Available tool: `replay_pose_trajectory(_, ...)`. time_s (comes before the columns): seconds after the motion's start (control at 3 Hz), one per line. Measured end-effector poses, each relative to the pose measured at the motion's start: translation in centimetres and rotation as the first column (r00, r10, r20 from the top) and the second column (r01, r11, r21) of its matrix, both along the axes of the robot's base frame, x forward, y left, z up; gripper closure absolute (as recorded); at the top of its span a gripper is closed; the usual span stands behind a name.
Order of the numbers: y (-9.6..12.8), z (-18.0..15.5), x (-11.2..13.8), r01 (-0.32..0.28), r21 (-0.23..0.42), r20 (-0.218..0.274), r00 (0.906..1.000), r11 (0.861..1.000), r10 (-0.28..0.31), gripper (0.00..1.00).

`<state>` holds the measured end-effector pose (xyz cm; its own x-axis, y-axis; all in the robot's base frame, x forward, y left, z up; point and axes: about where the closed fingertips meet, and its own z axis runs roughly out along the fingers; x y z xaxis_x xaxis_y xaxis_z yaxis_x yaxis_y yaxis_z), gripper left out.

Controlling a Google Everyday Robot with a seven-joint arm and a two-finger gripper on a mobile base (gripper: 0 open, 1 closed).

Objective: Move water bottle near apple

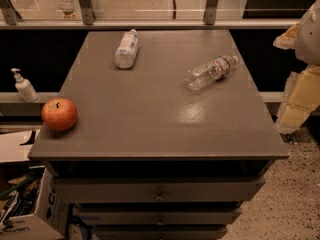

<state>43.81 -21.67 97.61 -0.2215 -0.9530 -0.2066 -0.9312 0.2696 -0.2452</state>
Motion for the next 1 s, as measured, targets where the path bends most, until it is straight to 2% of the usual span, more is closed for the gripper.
replay_pose_trajectory(0.33, 0.0, 0.0, 0.0, 0.0, 0.0, 0.0, 1.0, 1.0, 0.0, 0.0)
replay_pose_trajectory(0.67, 0.1, -0.5, 1.8, -0.029, -0.002, 0.031, 0.9991, 1.0, 0.029, 0.0)
replay_pose_trajectory(1.0, 0.4, -1.7, 6.0, -0.096, 0.0, 0.065, 0.9933, 0.995, 0.095, 0.0)
